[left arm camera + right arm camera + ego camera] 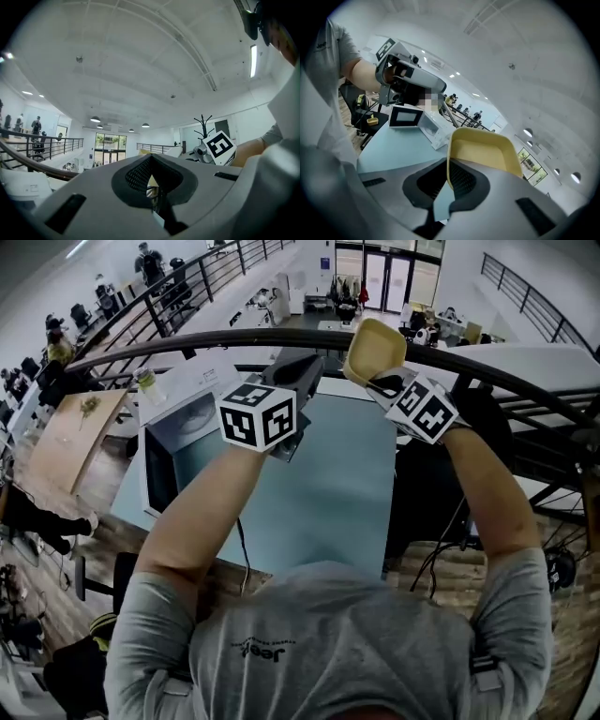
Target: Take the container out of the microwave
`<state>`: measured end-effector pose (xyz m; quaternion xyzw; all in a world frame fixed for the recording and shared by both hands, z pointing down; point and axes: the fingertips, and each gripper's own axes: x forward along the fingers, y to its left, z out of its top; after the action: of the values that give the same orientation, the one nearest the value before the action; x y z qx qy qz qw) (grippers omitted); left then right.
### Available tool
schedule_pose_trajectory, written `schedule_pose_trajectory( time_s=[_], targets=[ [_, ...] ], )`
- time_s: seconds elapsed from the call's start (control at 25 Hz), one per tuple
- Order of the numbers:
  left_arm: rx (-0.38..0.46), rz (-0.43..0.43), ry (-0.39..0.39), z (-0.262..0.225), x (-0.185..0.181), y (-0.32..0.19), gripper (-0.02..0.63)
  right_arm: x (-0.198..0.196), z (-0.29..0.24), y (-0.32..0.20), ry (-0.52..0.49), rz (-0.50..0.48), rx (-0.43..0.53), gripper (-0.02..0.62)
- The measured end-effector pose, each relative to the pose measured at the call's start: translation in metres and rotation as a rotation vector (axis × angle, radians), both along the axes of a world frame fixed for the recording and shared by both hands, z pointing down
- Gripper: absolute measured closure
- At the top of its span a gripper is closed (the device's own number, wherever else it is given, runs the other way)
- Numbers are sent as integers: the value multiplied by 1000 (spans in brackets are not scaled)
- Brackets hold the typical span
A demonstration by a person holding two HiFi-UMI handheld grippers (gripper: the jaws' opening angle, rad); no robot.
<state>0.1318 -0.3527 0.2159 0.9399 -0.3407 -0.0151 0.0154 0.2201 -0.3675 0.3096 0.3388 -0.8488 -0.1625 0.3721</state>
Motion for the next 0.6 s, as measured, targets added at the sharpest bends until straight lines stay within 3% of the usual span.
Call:
schedule_pose_trajectory(
  time_s=[0.6],
  targets=[
    [-187, 3, -59, 139, 49, -60, 600, 45, 173, -74, 53, 58, -219, 569]
  ],
)
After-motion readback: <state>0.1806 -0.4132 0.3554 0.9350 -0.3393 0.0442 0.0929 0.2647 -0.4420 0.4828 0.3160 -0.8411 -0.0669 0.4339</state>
